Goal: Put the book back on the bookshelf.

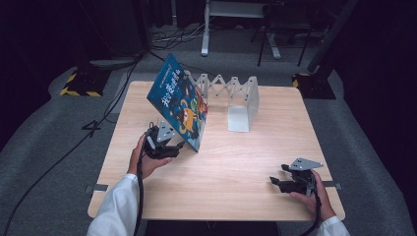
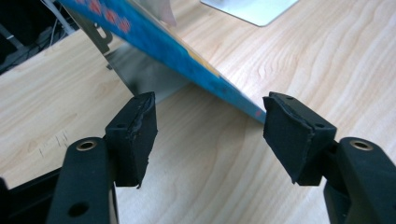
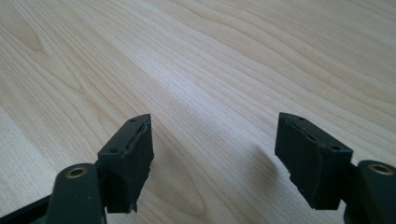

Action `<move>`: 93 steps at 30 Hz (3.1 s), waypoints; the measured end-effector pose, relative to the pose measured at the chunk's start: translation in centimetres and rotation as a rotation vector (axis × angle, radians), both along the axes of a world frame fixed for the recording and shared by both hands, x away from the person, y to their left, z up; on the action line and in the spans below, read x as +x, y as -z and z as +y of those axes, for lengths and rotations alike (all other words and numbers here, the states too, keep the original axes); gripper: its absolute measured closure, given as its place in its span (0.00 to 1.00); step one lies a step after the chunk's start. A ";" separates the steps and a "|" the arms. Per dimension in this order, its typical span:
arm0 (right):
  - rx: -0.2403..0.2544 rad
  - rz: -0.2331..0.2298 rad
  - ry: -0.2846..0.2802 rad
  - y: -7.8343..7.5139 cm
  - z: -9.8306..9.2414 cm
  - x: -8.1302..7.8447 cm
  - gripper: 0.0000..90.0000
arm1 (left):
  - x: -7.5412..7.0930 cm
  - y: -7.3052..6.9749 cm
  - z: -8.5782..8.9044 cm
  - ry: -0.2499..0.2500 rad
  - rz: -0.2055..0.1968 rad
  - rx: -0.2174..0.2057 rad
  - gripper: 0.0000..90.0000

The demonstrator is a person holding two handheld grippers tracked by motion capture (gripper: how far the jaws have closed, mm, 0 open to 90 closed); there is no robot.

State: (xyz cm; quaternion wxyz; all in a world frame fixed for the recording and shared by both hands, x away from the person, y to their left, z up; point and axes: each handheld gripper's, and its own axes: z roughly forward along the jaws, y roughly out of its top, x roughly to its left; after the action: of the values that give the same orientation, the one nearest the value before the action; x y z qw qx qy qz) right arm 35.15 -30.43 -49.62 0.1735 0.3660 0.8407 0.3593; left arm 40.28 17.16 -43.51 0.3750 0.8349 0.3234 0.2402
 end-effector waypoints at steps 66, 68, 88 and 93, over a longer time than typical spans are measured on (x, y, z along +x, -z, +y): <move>0.029 0.004 0.232 0.8 -7.7 -3.2 0.21 | -10.3 7.0 12.2 -0.114 0.223 -0.036 0.20; 0.027 0.003 0.234 0.8 -7.7 -3.1 0.20 | -10.3 7.0 12.1 -0.116 0.220 -0.035 0.20; 0.028 0.004 0.238 0.9 -7.6 -3.1 0.20 | -10.3 7.0 12.2 -0.115 0.223 -0.036 0.19; 0.028 0.003 0.238 0.9 -7.6 -3.1 0.20 | -10.3 7.1 12.1 -0.117 0.226 -0.040 0.19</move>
State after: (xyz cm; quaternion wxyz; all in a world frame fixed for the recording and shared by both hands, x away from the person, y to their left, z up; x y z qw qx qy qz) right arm 32.02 -38.04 -50.48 0.2084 0.4663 0.7865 0.3471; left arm 30.02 29.27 -50.56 0.3383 0.8285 0.4166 0.1598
